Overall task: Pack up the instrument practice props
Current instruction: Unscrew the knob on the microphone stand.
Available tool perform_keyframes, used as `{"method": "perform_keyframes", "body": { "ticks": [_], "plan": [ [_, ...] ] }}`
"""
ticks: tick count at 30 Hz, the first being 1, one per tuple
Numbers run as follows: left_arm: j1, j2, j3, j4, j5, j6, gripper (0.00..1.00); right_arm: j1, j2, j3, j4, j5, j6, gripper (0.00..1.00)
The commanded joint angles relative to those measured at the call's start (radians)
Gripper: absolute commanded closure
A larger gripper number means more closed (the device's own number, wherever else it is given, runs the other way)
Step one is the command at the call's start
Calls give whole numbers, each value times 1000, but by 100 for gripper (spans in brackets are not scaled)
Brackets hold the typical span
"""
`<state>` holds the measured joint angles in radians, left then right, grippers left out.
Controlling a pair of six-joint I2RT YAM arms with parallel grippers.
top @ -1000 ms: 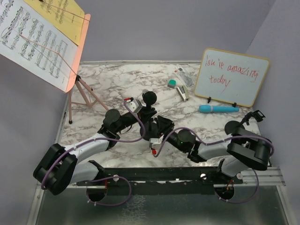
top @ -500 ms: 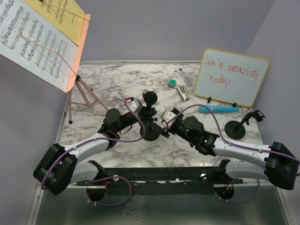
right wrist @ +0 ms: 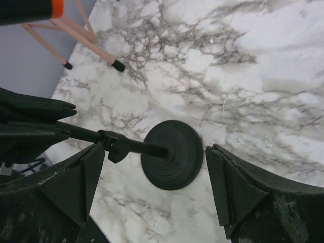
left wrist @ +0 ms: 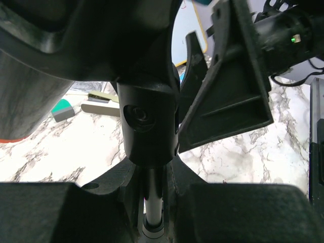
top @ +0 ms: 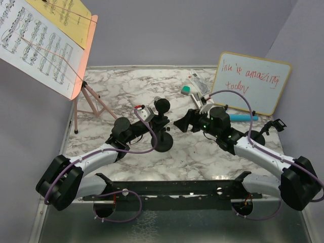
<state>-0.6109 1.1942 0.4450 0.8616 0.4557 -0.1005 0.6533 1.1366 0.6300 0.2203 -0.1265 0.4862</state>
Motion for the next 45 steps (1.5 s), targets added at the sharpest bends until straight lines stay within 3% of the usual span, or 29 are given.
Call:
{"method": "perform_keyframes", "body": {
  "ticks": [1, 12, 24, 33, 41, 45],
  "plan": [
    [-1, 0, 15, -38, 3, -10, 100, -48, 80, 30, 1, -244, 279, 14],
    [-1, -8, 15, -38, 11, -13, 100, -97, 294, 31, 261, -523, 506, 31],
    [-1, -6, 16, -38, 14, -15, 100, -128, 398, -25, 548, -623, 660, 47],
    [-1, -8, 16, -38, 17, -16, 100, -131, 499, -30, 665, -698, 725, 54],
    [-1, -9, 15, -38, 17, -15, 100, -135, 520, -47, 734, -720, 751, 72],
    [-1, -9, 15, -38, 18, -17, 100, -144, 524, -49, 747, -725, 736, 88]
  ]
}}
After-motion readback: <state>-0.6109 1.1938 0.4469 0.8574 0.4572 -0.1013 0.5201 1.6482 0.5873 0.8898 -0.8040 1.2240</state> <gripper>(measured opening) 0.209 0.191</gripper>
